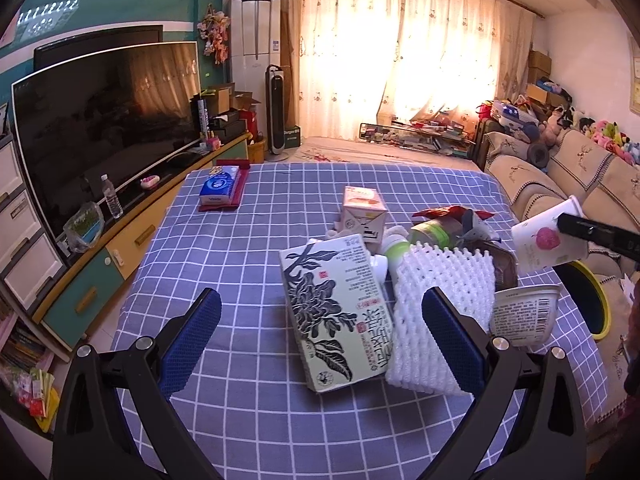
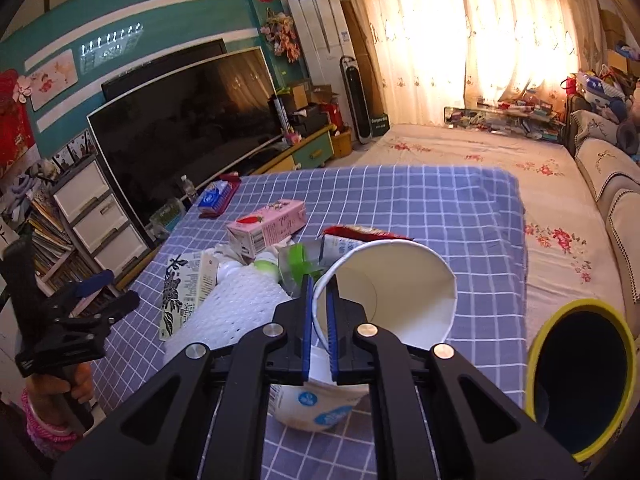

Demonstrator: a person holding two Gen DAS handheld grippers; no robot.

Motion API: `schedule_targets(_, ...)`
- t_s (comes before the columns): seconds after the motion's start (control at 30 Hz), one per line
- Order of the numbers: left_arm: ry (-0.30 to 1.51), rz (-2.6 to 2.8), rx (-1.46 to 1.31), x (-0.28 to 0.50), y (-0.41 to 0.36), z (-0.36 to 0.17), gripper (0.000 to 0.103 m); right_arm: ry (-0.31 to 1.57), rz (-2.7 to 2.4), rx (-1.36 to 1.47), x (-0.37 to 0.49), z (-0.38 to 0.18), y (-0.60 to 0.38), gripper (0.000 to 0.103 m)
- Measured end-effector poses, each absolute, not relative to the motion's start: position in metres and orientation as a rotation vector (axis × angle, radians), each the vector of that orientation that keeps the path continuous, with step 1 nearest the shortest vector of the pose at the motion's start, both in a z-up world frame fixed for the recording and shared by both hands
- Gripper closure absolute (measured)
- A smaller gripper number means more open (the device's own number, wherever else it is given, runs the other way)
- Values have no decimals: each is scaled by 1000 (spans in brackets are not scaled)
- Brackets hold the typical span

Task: Collect trash
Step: 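Grasp the white paper cup with the right gripper, then carry the paper cup over the yellow bin and open the right gripper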

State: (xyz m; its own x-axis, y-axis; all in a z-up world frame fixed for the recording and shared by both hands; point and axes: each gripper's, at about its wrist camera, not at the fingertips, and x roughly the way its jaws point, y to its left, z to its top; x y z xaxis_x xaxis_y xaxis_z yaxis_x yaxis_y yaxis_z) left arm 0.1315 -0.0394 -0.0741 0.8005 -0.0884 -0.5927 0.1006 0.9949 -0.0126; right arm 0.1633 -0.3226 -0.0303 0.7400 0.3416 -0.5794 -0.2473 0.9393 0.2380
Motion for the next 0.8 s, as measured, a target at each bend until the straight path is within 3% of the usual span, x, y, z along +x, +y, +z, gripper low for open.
schedule_targets(0.27,617,-178,44,125,-64,-65,4,630,-63,171,140,-31,-427,96)
schedule_targets(0.7,645,-243,84,122,-110,-69,4,1057,-384,243,203,-194,-564,94)
schedule_targets(0.77,655,-247,93,123,-115,-72,4,1077,-393,258,203,-208,-572,85)
schedule_targets(0.8,659,-248,98,124,-116,-74,4,1084,-397,261,204,-211,-573,73)
